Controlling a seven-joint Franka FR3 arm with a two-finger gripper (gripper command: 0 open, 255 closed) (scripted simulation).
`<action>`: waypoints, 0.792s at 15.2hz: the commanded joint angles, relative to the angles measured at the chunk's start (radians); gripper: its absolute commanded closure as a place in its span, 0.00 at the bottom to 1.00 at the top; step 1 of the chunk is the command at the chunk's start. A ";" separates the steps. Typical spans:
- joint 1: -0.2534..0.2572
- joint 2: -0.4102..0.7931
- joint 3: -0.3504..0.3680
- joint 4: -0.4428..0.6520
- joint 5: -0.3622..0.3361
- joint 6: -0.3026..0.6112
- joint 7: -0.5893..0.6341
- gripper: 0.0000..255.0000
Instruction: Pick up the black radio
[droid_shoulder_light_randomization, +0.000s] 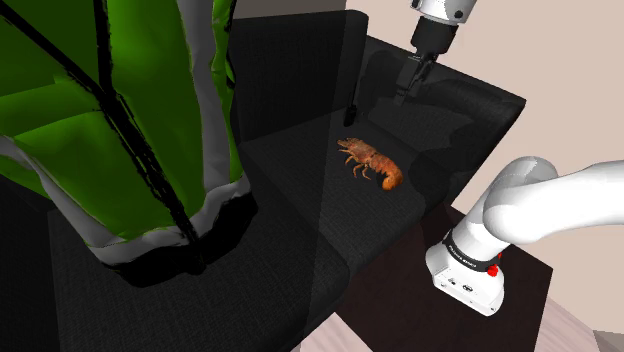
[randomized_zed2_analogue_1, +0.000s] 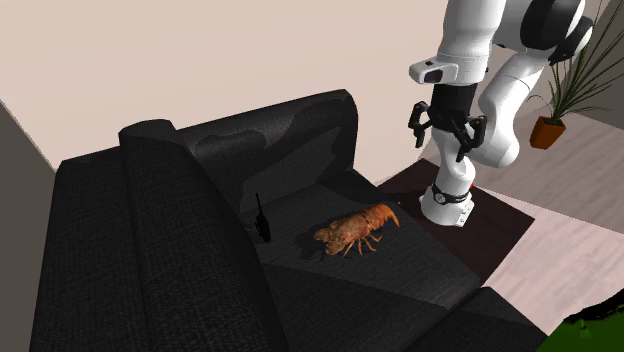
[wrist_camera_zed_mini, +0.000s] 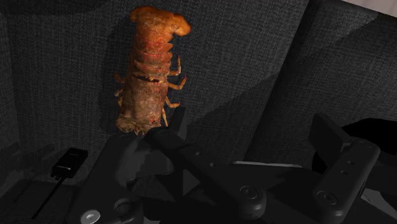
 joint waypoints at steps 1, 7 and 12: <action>0.000 0.000 0.000 0.000 0.000 0.000 0.000 0.00; -0.007 0.046 -0.148 -0.080 -0.056 0.158 -0.226 0.00; 0.001 0.144 -0.276 -0.095 -0.076 0.294 -0.418 0.00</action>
